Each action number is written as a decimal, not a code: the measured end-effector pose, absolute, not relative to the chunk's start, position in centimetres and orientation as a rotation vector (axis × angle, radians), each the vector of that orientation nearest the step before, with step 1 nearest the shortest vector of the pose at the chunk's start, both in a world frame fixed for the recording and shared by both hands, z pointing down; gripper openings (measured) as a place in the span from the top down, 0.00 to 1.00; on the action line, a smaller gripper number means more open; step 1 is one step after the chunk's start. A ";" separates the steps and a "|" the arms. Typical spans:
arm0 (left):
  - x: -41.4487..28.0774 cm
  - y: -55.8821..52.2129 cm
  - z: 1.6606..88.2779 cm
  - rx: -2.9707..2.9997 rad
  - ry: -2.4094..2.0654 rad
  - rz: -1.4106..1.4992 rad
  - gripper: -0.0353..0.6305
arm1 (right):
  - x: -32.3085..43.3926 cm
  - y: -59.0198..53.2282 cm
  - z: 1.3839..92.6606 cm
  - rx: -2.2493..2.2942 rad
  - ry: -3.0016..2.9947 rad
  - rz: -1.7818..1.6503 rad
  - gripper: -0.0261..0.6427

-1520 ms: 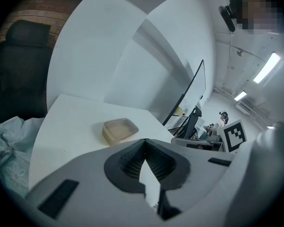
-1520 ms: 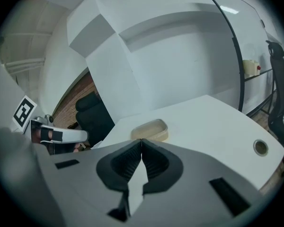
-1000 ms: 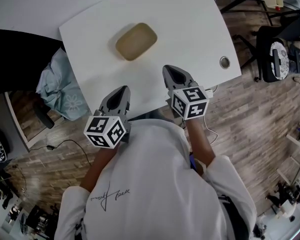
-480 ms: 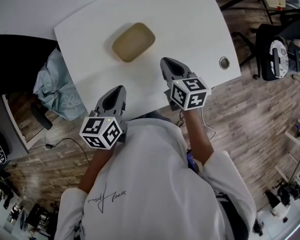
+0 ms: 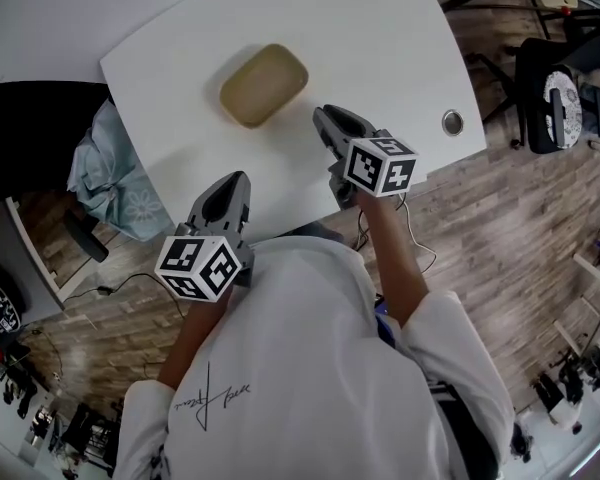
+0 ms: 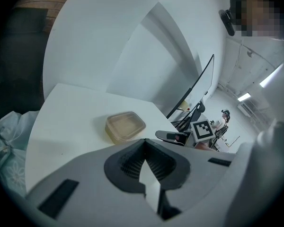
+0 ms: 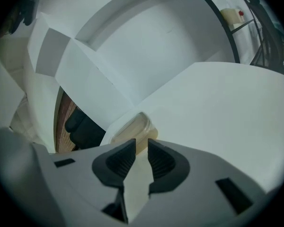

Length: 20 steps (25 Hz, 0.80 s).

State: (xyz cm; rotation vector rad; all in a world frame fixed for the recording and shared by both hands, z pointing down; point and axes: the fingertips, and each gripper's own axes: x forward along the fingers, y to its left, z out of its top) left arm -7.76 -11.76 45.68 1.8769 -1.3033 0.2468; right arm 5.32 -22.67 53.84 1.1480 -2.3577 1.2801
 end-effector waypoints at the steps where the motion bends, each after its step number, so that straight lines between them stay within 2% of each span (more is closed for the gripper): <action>1: -7.8 -11.9 45.7 1.875 -1.302 0.248 0.94 | 5.3 -23.0 54.0 1.151 -2.358 1.291 0.83; 20: -8.8 -13.6 47.1 1.821 -1.305 0.285 0.94 | 4.7 -27.0 55.6 1.066 -2.433 1.875 0.81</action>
